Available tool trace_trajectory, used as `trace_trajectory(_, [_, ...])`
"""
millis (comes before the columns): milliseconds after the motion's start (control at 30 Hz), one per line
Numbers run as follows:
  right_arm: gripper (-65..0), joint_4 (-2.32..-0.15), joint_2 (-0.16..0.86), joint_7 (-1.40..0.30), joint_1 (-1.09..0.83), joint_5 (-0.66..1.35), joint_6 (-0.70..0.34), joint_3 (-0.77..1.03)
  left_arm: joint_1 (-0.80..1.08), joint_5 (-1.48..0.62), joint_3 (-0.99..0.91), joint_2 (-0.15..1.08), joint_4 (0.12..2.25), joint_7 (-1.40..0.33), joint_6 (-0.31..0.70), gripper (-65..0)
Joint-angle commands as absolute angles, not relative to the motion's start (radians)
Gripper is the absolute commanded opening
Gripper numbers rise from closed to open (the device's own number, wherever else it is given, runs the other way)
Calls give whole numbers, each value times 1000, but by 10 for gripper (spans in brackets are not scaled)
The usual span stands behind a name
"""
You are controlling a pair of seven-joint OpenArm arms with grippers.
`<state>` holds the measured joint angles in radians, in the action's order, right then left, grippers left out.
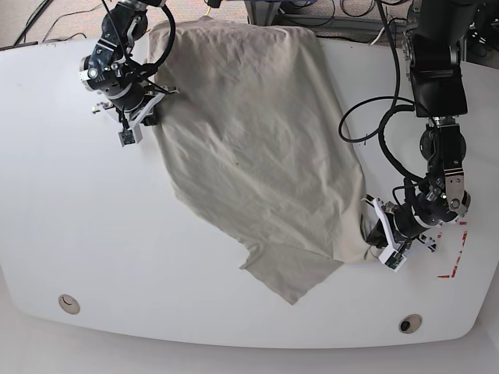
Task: Layout the t-shirt on the table in an organized manner, then fold the t-shirt properly
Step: 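Pull the shirt with both grippers, stretching it diagonally, then open the left gripper and lift it away from the shirt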
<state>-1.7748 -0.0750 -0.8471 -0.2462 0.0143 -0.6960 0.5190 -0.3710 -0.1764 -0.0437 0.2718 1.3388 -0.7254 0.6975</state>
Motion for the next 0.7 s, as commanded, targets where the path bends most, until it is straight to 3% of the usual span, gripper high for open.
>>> trace_trajectory(0, [-650, -1821, -85, -880, -277, -2, -698, 519, -401, -191, -28, 277, 1356, -700, 698, -629])
trace_trajectory(33, [-650, -1827, -88, -880, -283, -2, -698, 518, -401, -193, -27, 277, 1356, -700, 698, -617])
trace_trajectory(233, [-639, -1844, -93, -880, -294, -2, -698, 519, -401, -193, -24, 265, 1356, -700, 698, -381])
trace_trajectory(367, [-552, -1844, -90, -880, -291, -7, -698, 518, -401, -193, -25, 268, 1356, -700, 698, -239])
trace_trajectory(533, [-433, -1844, -67, -880, -269, -4, -698, 519, -403, -193, -25, 302, 1359, -700, 698, -192])
trace_trajectory(667, [-407, -1842, -64, -880, -260, -4, -698, 518, -417, -194, -31, 332, 1359, -702, 698, -187])
